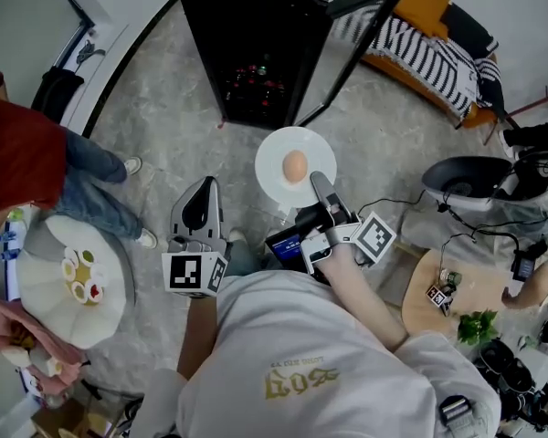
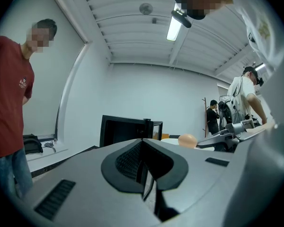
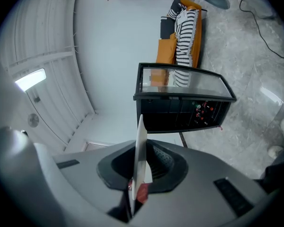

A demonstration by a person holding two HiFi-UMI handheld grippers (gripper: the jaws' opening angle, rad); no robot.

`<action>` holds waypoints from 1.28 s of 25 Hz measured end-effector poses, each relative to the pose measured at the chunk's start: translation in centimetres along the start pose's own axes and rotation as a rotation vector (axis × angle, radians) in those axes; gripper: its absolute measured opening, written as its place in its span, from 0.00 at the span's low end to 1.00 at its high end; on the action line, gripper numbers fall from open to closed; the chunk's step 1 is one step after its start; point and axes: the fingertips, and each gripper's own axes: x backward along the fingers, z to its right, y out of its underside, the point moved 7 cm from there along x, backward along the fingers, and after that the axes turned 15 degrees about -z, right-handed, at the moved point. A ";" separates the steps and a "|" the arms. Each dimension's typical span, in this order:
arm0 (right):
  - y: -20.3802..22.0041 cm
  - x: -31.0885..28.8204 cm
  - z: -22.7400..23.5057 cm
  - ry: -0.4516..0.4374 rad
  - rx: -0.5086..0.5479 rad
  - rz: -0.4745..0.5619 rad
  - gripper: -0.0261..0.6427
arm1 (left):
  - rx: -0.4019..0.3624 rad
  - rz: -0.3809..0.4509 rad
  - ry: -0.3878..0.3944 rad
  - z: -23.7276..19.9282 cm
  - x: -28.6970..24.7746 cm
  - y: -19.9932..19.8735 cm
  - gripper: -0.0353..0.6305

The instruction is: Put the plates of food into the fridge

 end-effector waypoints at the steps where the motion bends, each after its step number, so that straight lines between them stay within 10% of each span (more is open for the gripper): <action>1: -0.1 -0.1 0.1 0.004 -0.002 -0.002 0.08 | 0.003 -0.004 0.000 -0.1 -0.2 0.1 0.06; 32: -7.0 -21.8 2.1 -0.021 0.036 -0.029 0.08 | -0.067 0.022 0.038 -14.6 -17.6 -7.1 0.06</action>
